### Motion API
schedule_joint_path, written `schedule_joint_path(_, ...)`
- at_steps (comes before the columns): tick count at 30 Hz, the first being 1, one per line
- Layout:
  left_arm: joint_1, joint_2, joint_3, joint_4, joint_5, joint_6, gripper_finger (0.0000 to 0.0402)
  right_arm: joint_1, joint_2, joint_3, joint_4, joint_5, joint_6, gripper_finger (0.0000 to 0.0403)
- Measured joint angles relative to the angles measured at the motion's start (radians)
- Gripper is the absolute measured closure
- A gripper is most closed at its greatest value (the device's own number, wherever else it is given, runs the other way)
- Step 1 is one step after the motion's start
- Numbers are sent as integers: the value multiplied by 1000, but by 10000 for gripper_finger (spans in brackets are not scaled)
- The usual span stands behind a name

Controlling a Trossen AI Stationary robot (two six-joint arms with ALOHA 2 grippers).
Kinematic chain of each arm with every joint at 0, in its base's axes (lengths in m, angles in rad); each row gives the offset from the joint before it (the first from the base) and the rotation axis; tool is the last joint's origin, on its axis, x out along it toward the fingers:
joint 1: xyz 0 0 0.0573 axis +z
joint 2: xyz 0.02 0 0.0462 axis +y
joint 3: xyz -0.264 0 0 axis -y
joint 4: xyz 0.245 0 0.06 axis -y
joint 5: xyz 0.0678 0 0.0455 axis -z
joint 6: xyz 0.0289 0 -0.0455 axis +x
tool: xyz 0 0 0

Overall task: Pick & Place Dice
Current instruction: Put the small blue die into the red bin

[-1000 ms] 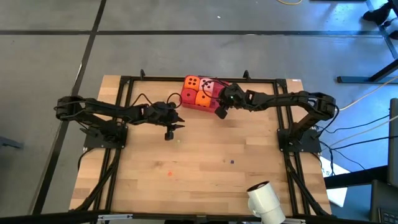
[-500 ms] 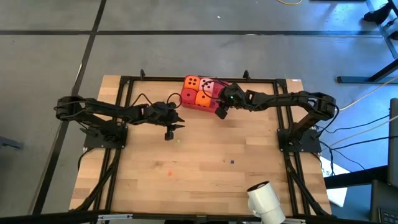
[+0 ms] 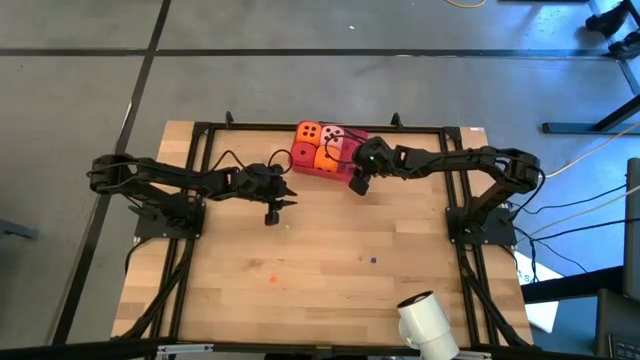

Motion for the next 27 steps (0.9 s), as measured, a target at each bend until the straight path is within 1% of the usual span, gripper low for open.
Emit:
schedule_joint_path(4, 0, 0, 0, 0, 0, 0, 292, 0, 0, 0, 1, 40, 14, 250)
schedule_joint_path(10, 0, 0, 0, 0, 0, 0, 292, 28, -5, 0, 13, -53, 13, 250)
schedule_joint_path(13, 0, 0, 0, 0, 0, 1, 292, 61, -20, 2, 10, -52, 36, 250)
schedule_joint_path(18, 0, 0, 0, 0, 0, 1, 292, 131, -51, 51, -69, -53, 60, 250)
schedule_joint_path(20, 0, 0, 0, 1, 0, 1, 292, 165, -55, 69, -77, -111, 62, 250)
schedule_joint_path(24, 0, 0, 0, 0, 0, 1, 292, 243, -54, 74, -91, -315, 61, 250)
schedule_joint_path(25, 0, 0, 0, 0, 0, 0, 292, 265, -54, 73, -104, -346, 62, 250)
schedule_joint_path(27, 0, 0, 0, 0, 0, 0, 292, 315, -54, 72, -151, -375, 62, 250)
